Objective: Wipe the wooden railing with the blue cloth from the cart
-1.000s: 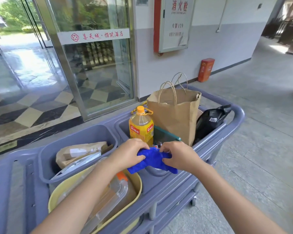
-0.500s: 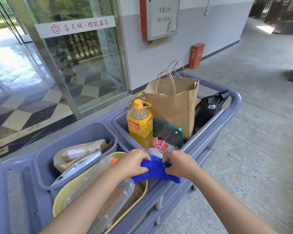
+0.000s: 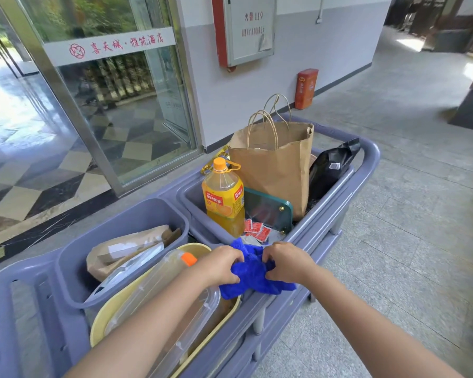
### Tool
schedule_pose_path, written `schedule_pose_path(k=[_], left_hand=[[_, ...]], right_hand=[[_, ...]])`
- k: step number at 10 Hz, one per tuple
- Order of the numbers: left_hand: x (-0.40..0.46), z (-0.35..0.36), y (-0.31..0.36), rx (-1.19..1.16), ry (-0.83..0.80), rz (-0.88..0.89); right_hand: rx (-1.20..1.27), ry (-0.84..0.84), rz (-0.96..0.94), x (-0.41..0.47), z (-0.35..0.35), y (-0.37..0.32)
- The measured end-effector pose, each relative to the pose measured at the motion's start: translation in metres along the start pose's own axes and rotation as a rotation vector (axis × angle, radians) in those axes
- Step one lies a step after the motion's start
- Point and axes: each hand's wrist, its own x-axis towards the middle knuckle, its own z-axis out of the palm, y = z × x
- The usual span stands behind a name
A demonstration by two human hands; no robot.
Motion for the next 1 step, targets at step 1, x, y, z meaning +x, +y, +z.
schedule_pose_path(k=[1], left_hand=[[-0.0030, -0.0205, 0.0026, -0.040, -0.021, -0.011]], right_hand=[[-0.001, -0.018, -0.004, 0.0010, -0.0125, -0.0020]])
